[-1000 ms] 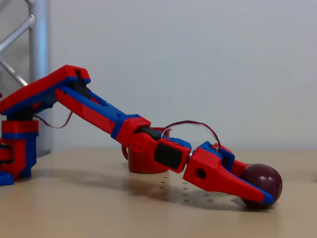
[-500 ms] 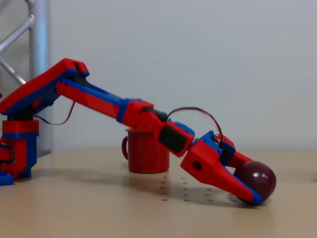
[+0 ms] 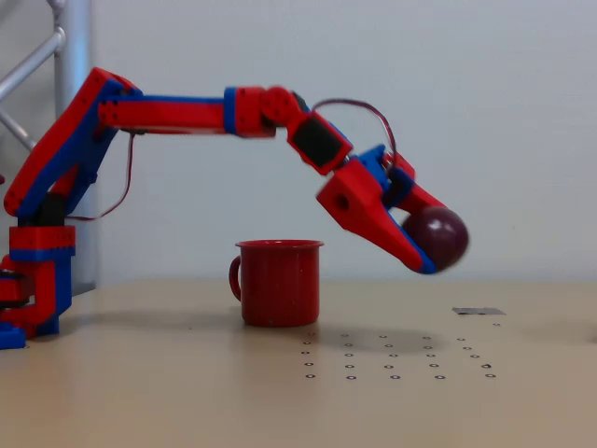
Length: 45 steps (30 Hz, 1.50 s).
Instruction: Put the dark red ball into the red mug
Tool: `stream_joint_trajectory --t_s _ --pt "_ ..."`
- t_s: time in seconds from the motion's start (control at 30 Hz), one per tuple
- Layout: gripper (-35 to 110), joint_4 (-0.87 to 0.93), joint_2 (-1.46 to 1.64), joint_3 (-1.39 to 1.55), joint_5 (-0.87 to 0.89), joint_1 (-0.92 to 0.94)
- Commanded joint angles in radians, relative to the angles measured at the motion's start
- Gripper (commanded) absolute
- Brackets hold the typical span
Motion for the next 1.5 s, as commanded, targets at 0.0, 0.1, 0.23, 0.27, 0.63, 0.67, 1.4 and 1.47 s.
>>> stream_joint_trajectory --t_s 0.0,0.1,0.23,0.27,0.63,0.67,1.4,1.47 --pt "23 0.072 0.233 -0.017 0.043 -0.037" --pt "22 0.186 0.314 0.009 0.097 -0.083" --pt "21 0.35 0.436 0.038 0.161 -0.149" --pt "21 0.388 0.468 0.043 0.183 -0.164" --pt "20 0.549 0.799 0.341 0.302 -0.314" --pt "20 0.551 0.819 0.368 0.307 -0.322" --pt "19 0.535 0.992 0.795 0.313 -0.483" --pt "18 0.526 1.005 0.824 0.322 -0.494"
